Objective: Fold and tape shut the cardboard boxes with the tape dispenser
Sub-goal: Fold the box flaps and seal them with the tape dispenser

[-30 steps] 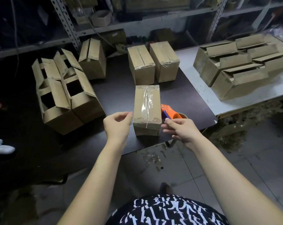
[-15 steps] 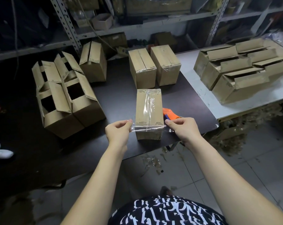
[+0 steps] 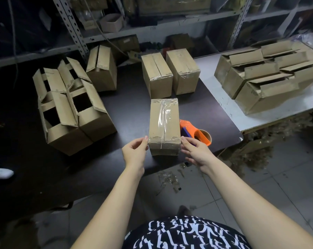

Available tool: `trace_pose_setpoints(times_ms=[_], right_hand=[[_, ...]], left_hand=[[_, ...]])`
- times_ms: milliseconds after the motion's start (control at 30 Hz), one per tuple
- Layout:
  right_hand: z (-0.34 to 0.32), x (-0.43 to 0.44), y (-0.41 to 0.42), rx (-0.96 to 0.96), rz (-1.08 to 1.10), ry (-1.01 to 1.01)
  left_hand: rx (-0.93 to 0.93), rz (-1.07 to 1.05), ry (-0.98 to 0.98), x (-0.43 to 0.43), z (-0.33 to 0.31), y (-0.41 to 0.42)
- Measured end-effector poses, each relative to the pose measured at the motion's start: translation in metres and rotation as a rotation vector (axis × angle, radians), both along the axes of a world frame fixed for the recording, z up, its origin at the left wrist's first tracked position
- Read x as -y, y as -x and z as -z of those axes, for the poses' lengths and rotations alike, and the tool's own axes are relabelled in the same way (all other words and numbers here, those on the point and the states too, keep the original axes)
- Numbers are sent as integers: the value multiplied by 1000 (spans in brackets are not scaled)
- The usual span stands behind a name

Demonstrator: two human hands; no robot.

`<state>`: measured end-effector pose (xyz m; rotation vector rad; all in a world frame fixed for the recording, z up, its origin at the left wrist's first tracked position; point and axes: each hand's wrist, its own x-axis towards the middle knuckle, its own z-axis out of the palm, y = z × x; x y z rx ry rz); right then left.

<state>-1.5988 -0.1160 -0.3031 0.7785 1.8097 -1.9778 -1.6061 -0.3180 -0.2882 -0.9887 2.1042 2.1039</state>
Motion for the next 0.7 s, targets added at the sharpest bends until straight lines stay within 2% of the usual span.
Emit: trace_pose_setpoints(times_ms=[200,333,400,467,567,700], right_hand=[[5,9,-6,29,-41,76],[8,11,-11,-42,-112,-75],[8,8,-12,-170,-67,-216],[6,2,-15,-331,-3,-356],[-1,-6,-18,-517,-70,-436],[-5,-5,-20,-661,-169,-503]], left_hand=[[48,-29,31,-7,9,5],[223,58,-91,7,20,5],[217,128,-30,14,24,3],[99,159,100,18,23,0],[-137,199,222,23,14,-3],[-399,448,526,29,7,-2]])
